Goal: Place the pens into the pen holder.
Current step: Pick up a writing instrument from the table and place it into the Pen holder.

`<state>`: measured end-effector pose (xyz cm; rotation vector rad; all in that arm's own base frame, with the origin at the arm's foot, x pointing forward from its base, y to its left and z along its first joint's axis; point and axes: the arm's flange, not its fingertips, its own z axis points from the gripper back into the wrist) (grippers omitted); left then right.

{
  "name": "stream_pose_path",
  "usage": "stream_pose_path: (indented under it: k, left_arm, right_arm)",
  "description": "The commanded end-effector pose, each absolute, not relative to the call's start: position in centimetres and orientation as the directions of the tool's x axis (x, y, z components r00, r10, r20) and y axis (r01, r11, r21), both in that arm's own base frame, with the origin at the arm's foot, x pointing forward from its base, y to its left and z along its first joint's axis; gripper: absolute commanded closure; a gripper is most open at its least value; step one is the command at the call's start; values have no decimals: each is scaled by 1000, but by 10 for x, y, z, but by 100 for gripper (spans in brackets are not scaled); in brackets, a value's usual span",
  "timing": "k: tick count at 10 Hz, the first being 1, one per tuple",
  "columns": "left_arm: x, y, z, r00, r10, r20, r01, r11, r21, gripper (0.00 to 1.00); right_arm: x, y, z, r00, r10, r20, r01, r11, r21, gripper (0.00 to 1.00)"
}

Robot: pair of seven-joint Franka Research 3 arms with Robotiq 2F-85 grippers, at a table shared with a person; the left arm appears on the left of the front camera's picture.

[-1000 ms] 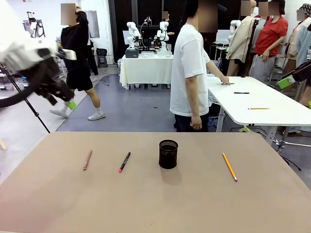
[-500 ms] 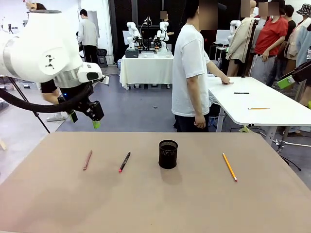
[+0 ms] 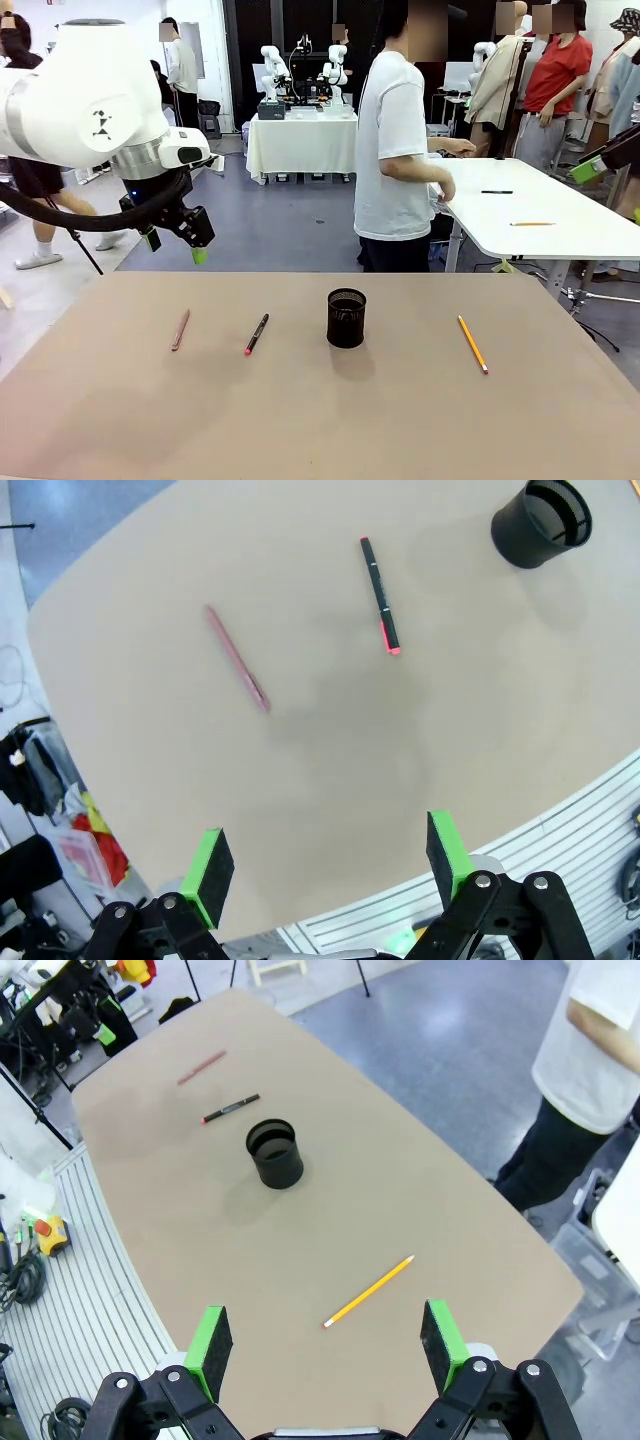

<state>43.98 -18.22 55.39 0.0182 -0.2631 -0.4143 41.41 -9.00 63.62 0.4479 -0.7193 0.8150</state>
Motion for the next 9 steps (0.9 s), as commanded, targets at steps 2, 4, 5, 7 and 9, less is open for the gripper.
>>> stream_pose_path:
  k: [2, 4, 5, 7, 9]
  left_arm:
    - [475, -221, 531, 939, -295, 177, 297, 955, 15, 0]
    - [503, -239, 503, 946, -295, 135, 295, 955, 17, 0]
    - [511, -243, 487, 945, -305, 115, 305, 952, 14, 0]
    - [528, -247, 453, 958, -266, 104, 264, 964, 28, 0]
    - [540, -248, 429, 953, -274, 131, 271, 962, 38, 0]
  right_arm:
    - [414, -90, 637, 471, 497, 729, -785, 613, 90, 0]
    - [414, -90, 637, 471, 497, 729, -785, 613, 90, 0]
    - [414, -90, 637, 471, 497, 729, -785, 613, 90, 0]
    - [414, -90, 637, 471, 497, 729, -785, 613, 90, 0]
    - [414, -90, 637, 471, 497, 729, -785, 613, 90, 0]
